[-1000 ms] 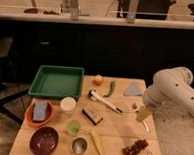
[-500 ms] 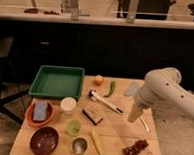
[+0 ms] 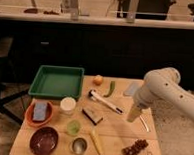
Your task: Wipe purple bowl with eraser
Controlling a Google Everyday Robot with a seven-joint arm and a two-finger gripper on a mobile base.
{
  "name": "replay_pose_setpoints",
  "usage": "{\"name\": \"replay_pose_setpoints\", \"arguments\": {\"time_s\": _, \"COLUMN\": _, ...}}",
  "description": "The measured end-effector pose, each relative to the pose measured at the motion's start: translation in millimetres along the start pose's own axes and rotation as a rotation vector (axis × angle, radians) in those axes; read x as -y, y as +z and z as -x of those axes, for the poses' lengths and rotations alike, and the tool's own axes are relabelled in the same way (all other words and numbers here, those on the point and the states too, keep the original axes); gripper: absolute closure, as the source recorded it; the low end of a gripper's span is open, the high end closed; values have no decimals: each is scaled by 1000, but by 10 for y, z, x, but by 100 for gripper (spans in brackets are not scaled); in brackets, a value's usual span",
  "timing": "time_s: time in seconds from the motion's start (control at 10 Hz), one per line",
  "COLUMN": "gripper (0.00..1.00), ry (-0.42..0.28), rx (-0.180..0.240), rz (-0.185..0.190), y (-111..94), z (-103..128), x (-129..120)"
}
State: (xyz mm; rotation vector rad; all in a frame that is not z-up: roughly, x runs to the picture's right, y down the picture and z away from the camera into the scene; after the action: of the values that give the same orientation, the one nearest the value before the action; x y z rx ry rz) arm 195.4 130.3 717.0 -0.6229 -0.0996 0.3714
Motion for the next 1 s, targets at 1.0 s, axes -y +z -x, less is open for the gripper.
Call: {"name": "replay_pose_setpoints", "arguments": {"time_s": 1.0, "gripper": 20, "ry": 307, "rx": 106, "rz": -53, "y": 678, "z": 631, "x": -256}}
